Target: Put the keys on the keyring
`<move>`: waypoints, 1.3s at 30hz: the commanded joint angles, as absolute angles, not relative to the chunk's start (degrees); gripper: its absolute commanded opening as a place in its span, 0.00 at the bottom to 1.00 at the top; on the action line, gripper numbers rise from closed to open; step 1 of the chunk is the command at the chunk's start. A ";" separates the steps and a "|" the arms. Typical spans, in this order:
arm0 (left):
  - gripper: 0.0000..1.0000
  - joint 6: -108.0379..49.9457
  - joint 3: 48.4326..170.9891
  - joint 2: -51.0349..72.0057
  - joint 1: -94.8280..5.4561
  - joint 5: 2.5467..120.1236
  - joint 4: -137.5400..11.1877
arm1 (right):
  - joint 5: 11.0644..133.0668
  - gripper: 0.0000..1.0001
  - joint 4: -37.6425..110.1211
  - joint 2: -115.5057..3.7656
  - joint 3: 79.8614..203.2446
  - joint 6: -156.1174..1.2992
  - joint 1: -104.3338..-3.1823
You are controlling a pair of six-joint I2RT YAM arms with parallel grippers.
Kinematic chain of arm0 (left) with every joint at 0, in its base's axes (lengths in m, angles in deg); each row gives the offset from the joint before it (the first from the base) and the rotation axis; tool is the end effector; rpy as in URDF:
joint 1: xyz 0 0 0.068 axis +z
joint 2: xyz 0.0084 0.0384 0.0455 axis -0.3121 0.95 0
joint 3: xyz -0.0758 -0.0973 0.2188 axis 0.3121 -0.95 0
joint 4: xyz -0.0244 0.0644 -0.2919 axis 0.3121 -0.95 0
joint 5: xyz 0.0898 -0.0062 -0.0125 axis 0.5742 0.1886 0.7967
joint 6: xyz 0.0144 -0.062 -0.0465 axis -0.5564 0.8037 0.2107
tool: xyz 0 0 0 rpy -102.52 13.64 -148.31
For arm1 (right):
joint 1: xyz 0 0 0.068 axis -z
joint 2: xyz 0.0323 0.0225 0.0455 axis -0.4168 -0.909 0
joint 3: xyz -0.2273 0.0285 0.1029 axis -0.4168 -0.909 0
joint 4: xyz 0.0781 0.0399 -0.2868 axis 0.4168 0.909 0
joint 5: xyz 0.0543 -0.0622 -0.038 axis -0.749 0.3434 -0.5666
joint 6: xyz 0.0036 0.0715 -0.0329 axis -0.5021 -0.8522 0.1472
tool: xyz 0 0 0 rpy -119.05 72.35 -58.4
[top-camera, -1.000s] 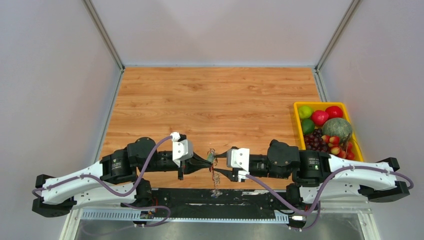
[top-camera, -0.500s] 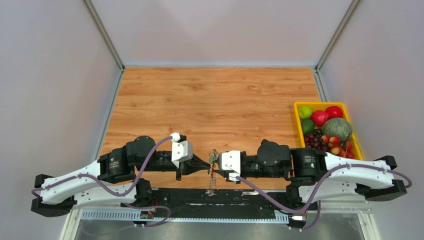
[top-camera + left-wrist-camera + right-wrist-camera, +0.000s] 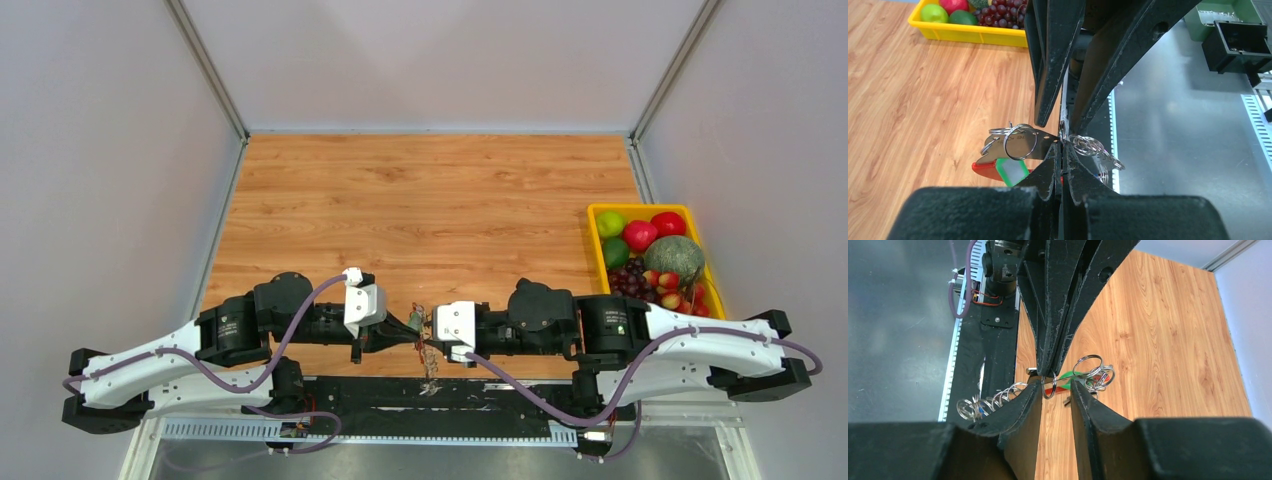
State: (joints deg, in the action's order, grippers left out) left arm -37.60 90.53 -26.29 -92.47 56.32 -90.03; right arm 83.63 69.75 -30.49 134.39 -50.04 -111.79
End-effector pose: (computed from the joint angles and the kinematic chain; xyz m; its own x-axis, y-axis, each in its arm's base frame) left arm 0.0475 -0.2263 0.3680 -0.1015 0.1711 -0.9800 0.9941 0.0553 -0.0933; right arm 0.0186 0.2804 0.3833 0.3319 -0.3800 -0.8634 -0.9364 -0.0217 -0.3504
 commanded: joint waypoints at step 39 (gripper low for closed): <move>0.00 -39.21 92.49 -27.01 -92.57 53.42 -87.63 | 81.03 0.15 75.72 -36.66 141.76 -48.36 -110.36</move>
State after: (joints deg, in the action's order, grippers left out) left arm -38.47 90.53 -26.70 -92.47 54.90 -90.86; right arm 80.94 76.77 -36.59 139.00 -49.43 -110.67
